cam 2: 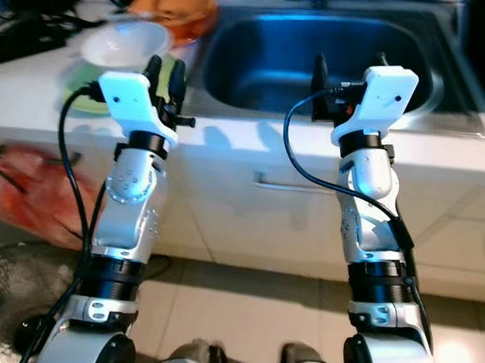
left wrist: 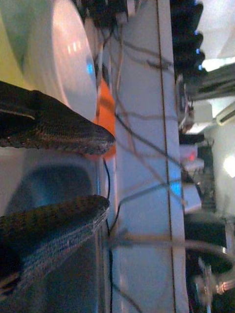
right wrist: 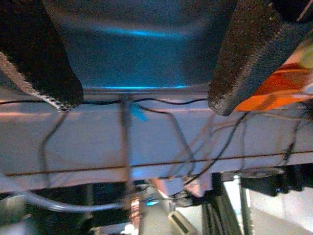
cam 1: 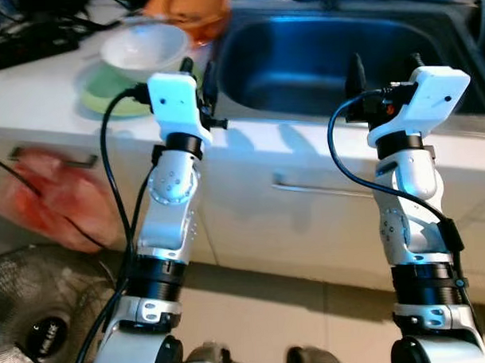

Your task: Kitchen organization

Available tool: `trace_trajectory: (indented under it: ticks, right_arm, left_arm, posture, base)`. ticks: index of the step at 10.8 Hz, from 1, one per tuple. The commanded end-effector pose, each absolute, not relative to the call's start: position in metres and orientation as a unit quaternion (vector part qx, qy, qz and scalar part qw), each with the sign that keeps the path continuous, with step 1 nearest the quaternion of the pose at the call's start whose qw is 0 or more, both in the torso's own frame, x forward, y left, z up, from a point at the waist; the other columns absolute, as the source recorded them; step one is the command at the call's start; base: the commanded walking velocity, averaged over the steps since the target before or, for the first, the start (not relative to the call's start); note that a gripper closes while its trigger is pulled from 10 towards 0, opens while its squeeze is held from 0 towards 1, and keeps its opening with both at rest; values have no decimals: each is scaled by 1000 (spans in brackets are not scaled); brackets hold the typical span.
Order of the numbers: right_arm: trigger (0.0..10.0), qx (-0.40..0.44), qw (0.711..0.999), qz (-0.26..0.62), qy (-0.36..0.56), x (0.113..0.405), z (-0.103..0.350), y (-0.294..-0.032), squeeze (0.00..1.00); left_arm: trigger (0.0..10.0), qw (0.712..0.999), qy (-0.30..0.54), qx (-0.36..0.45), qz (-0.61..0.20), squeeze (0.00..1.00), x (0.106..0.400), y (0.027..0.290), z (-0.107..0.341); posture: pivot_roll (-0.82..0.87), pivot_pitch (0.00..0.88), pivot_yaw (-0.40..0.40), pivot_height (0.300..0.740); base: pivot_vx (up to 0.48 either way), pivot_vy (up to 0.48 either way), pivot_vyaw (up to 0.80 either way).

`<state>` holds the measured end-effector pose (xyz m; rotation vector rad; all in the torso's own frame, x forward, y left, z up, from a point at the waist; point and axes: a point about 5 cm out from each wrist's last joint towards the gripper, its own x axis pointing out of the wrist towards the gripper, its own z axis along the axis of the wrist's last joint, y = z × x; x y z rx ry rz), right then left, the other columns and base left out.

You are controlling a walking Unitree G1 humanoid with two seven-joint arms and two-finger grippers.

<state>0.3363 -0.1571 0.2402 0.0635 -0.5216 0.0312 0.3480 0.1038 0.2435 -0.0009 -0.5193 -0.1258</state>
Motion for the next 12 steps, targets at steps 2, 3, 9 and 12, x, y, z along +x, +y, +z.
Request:
trace_trajectory:
  ticks: [2,3,9,12]
  right_arm:
    - [10000,32,965,25,-260,336,243,-152,0]
    - [10000,33,965,24,-260,336,243,-152,0]
    - [10000,34,965,25,-260,337,242,-152,0]
    - [10000,40,967,18,-252,338,240,-153,0]
  left_arm:
    - [10000,965,-256,0,-54,0,349,108,244]
    - [10000,966,-255,0,-53,0,349,108,244]
    - [10000,965,-256,1,-54,0,349,108,245]
    - [10000,965,-257,2,-54,0,349,108,246]
  posture:
    - [67,184,56,740]
    - [67,185,56,740]
    - [69,181,55,740]
    - [69,177,56,740]
  base:
    - [351,0,0]
    - [349,0,0]
    - [349,0,0]
    - [349,0,-267]
